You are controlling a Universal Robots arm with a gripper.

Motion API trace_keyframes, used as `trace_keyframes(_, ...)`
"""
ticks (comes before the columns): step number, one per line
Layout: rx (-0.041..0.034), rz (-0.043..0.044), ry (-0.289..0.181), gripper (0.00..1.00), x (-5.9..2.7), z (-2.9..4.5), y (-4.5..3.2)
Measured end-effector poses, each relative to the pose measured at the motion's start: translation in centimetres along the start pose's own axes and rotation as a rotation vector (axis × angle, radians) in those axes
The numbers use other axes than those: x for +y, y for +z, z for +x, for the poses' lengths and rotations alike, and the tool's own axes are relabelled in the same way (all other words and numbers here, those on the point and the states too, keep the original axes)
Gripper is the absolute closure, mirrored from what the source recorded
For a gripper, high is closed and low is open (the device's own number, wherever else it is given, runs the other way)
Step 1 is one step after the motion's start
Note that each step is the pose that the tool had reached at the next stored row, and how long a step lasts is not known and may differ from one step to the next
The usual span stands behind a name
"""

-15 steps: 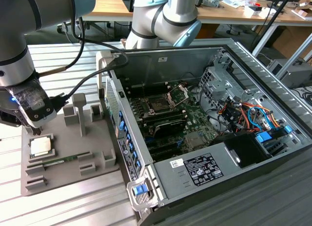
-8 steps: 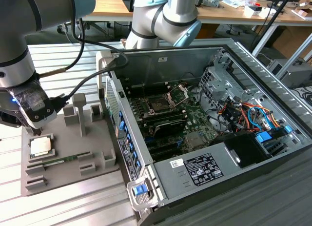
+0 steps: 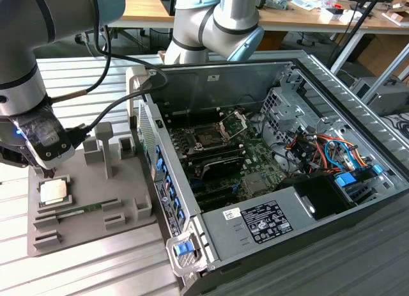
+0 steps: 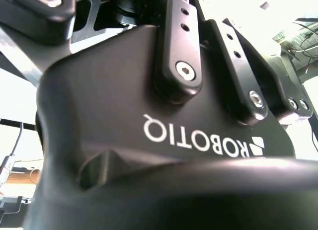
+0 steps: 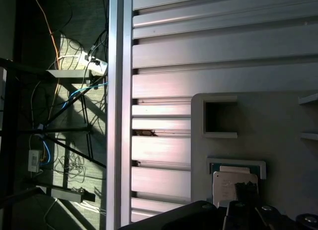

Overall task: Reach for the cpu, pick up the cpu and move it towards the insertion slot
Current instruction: 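Pick up the cpu and move it towards the insertion slot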

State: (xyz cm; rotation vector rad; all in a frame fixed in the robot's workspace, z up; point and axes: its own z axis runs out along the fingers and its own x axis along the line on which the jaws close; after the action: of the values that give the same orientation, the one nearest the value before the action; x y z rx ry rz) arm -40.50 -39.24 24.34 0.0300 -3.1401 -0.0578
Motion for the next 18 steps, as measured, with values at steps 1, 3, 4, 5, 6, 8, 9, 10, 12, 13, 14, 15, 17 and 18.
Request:
trace_keyframes(1,0.0000,0.0000,0.000,0.89,0.00,0.00,0.02)
trace_keyframes(3,0.0001,0.0000,0.000,0.89,0.00,0.00,0.06)
trace_keyframes(4,0.0000,0.0000,0.000,0.89,0.00,0.00,0.08)
trace_keyframes(5,0.0000,0.0000,0.000,0.89,0.00,0.00,0.11)
trace_keyframes(6,0.0000,0.0000,0.000,0.89,0.00,0.00,0.13)
trace_keyframes(8,0.0001,0.0000,0.000,0.89,-0.01,0.00,0.17)
trace_keyframes(9,0.0001,0.0000,0.000,0.89,-0.01,0.00,0.19)
trace_keyframes(10,0.0001,0.0001,0.000,0.89,-0.01,0.00,0.21)
trace_keyframes(12,0.0001,0.0001,0.000,0.89,-0.01,0.00,0.25)
trace_keyframes(13,0.0001,0.0000,0.000,0.89,-0.01,0.00,0.28)
trace_keyframes(14,0.0001,0.0000,0.000,0.89,-0.01,0.00,0.29)
trace_keyframes(15,0.0001,0.0000,0.000,0.89,-0.01,0.00,0.33)
trace_keyframes(17,0.0000,0.0001,0.000,0.89,-0.01,0.00,0.37)
trace_keyframes(18,0.0000,0.0000,0.000,0.89,-0.01,0.00,0.41)
